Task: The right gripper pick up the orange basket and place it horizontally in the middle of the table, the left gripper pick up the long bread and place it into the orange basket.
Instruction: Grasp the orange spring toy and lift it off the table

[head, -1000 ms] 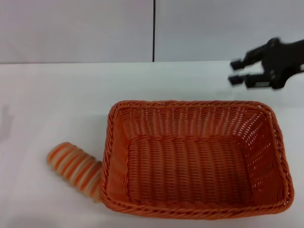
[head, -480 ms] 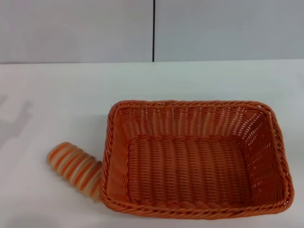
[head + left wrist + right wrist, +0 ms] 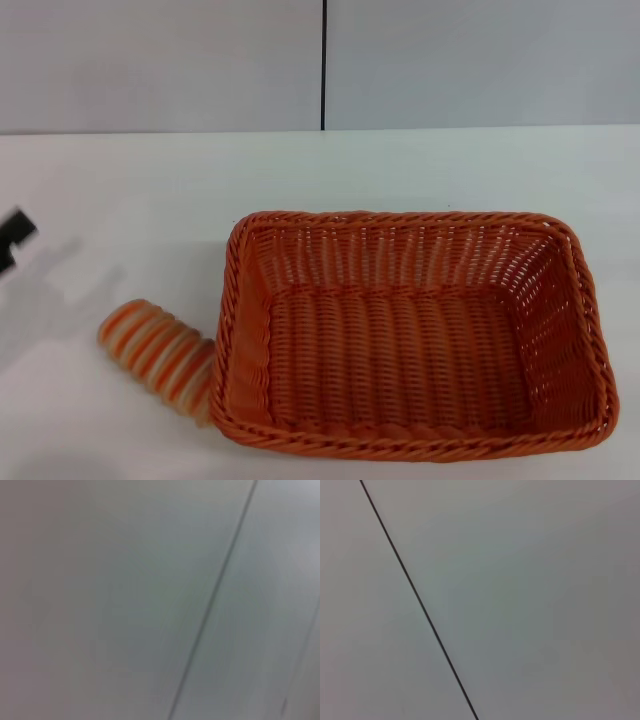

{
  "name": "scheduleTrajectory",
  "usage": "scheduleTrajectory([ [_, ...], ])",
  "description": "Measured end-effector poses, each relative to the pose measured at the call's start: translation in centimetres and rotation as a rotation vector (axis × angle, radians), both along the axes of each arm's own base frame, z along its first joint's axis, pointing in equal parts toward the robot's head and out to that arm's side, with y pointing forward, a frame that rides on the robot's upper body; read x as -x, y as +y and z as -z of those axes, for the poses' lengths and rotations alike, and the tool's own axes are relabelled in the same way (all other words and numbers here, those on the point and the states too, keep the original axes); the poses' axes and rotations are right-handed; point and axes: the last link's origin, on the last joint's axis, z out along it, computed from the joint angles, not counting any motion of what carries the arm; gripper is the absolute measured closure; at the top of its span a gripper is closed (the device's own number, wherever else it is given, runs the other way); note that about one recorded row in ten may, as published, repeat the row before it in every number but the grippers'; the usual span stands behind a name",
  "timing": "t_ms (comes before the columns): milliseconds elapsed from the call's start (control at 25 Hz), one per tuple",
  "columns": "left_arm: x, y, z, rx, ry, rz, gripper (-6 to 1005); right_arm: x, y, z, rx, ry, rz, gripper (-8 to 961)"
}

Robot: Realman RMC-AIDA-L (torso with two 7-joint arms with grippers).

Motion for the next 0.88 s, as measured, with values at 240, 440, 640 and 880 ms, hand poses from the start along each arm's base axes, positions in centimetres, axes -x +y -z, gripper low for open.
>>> scheduleTrajectory([
  [240,1.1,-1.3,1.4,0.074,0.075,-0.046,164,0.5,0.9,0.2,0.004,0.009,-0.018,586],
  [440,1.4,-1.8,2.8,0.065,0.115,-0.063,165,0.8,1.8,0.4,0.015,0.012,-0.029,586],
  [640,1.5,-1.9,3.8,0.087,0.139,-0.074,165,0.9,2.3,0.9,0.022,0.023,-0.021,586],
  [880,1.7,-1.2,5.6,0.138,0.173,-0.105,165,0.9,2.5,1.4,0.036,0.034,-0.01,587],
])
